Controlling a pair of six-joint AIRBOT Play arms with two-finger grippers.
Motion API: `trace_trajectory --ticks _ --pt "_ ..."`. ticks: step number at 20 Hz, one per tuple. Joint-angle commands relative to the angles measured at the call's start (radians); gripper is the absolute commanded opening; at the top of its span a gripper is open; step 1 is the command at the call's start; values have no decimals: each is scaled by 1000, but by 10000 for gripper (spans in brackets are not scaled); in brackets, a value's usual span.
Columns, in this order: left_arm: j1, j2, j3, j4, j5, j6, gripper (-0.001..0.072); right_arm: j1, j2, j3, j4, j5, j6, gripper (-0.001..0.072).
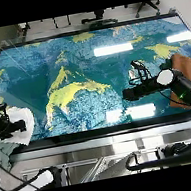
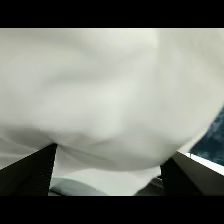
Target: Fold the shirts.
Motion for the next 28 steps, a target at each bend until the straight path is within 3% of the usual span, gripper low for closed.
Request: trace_trajectory --ticks 1,3,4,9,14,18,22,28 --pt "-15 -154 79 94 19 9 670 1 1 0 0 0 0 22" --pt "-32 -198 167 76 -3 10 65 1 1 0 0 0 0 22" --pt "-46 -209 213 64 -22 12 17 1 0 0 0 0 0 22" --pt "-193 -133 429 46 -121 14 15 1 -2 0 0 0 0 22" --pt "-415 55 650 -220 -159 21 15 1 -2 0 4 0 0 22" --pt "-631 112 802 -286 -140 -9 15 1 -1 0 23 23 0 22" --pt "-823 77 830 -301 -86 -36 15 0 0 7 26 54 0 22" --pt "-983 -182 830 -301 -111 -76 16 -79 6 100 -3 106 -7 36"
